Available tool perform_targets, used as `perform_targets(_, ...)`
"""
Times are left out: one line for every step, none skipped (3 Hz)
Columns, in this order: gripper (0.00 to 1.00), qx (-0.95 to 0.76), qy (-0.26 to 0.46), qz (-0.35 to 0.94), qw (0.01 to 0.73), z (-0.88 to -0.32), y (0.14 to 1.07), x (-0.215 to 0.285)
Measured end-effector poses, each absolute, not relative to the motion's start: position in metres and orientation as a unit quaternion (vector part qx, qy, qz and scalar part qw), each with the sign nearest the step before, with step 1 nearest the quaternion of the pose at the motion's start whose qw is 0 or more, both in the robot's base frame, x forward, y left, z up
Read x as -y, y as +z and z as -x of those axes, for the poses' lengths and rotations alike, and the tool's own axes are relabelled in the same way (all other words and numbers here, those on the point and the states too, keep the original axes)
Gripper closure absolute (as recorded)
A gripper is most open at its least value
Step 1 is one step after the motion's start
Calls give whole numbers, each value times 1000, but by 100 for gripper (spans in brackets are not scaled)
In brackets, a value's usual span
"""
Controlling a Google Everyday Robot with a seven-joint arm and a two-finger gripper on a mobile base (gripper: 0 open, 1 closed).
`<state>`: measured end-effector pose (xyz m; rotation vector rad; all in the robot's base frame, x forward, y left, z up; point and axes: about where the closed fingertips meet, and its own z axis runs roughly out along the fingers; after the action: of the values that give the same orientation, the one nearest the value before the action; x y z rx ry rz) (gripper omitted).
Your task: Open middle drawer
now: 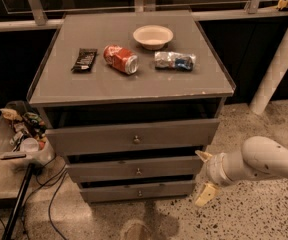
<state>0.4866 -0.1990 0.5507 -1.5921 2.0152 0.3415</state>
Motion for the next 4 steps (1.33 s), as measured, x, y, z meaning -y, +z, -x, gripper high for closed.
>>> perform_targets(0, -745, 128, 597, 268, -490, 543, 191)
perform_targets(0, -742, 131, 601, 266, -502, 528, 178)
perform_targets(0, -744, 135, 598, 265, -513, 511, 171)
perform_targets(0, -745, 137, 596, 267, -524, 498, 165)
